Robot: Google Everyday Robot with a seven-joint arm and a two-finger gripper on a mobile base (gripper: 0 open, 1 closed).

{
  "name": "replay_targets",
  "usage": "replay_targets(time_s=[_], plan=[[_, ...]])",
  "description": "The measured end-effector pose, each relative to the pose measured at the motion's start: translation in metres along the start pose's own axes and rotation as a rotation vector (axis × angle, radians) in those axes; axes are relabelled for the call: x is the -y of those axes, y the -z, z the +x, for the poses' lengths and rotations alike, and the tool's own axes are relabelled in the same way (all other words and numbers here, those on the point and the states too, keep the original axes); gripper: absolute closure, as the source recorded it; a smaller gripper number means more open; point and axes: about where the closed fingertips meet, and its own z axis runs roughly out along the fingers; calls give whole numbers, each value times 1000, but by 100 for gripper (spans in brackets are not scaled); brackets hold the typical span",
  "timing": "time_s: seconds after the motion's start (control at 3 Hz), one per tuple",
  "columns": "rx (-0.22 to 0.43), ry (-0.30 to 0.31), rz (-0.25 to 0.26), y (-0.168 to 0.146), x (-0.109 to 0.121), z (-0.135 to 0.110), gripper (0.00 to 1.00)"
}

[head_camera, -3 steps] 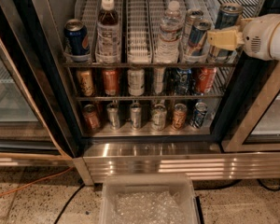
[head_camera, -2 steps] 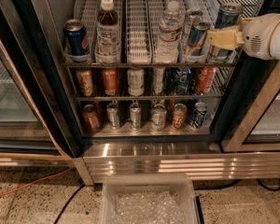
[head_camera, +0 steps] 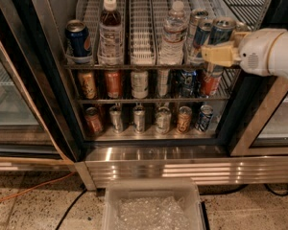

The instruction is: Pick redbull can from top shelf of fridge

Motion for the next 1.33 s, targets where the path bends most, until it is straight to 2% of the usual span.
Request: replay_targets(time_s=[0.33,1.0,1.33], plan=[[-7,48,-119,-3,-49,8,100],[59,172,-396,-5,-135,-2,100],[59,172,-396,-5,-135,-2,100]])
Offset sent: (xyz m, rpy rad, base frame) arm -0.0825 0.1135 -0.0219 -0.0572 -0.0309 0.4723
